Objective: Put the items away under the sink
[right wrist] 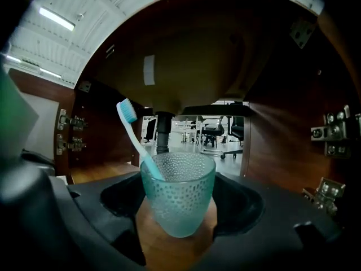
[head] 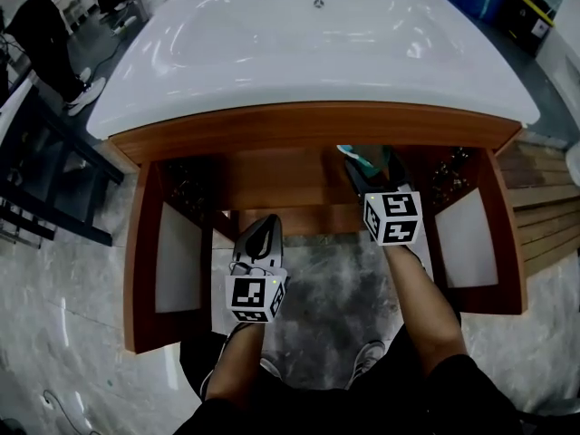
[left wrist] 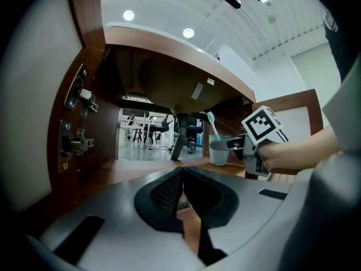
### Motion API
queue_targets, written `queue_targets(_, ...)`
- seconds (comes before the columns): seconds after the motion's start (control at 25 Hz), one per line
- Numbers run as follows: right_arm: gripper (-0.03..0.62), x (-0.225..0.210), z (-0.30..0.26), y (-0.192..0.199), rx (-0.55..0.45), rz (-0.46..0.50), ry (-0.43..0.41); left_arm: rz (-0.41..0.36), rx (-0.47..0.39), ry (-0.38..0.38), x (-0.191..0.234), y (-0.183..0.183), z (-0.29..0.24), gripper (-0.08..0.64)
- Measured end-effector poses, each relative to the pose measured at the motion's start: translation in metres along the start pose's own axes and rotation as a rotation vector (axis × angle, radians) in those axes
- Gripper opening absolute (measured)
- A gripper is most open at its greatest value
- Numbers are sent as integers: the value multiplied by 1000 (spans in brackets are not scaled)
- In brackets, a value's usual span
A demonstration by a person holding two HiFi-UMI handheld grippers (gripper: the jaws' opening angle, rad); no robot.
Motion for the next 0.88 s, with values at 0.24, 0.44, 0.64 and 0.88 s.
queue_targets(0.24, 377, -2, -22, 1, 39, -50, 5, 50, 2, 19, 4, 0, 1, 21)
queue_targets(0.44, 379, -6, -28, -1, 51, -64, 0, 38, -7, 41, -3, -1, -3, 21)
queue_targets(0.64, 380, -4, -33, 6, 82, -56, -11, 47, -2, 66, -9, 3, -4, 21)
queue_targets(0.88, 390, -2, -10, 12, 56, -62, -7, 28, 12, 50, -7, 3, -6, 21)
Point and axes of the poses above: the fingertips, and each gripper's own axes: z backward along the fingers, x to its left, y out of its underside, the point moved 10 cm from there along z, backward along the fingers, and after that the axes turned 15 degrees about x, right-handed, at the moved point
